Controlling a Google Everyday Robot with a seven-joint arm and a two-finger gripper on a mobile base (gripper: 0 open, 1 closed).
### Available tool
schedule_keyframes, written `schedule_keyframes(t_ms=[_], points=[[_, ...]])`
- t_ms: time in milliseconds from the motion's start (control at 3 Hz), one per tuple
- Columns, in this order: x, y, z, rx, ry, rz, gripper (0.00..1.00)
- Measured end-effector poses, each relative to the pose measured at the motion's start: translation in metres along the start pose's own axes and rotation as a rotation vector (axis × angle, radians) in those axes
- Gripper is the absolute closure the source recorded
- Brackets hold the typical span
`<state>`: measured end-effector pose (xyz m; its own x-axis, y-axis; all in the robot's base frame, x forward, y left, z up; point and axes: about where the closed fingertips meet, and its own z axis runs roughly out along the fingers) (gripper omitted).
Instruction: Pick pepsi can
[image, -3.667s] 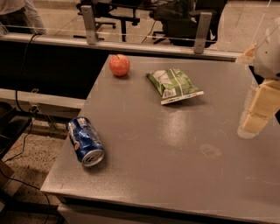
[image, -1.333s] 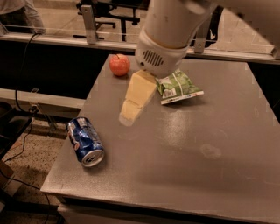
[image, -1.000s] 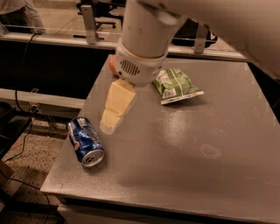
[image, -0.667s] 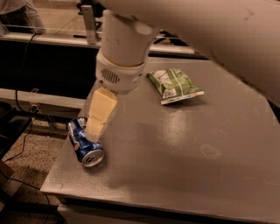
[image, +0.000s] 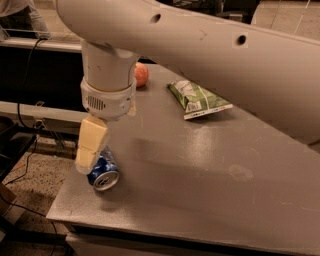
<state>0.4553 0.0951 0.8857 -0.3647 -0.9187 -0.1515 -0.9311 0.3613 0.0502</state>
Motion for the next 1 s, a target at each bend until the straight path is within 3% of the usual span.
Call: schedule_keyframes(t_ms=[1000], points=[[-0.013, 0.026, 0.035, -0.003, 0.105, 0.005, 0.00]])
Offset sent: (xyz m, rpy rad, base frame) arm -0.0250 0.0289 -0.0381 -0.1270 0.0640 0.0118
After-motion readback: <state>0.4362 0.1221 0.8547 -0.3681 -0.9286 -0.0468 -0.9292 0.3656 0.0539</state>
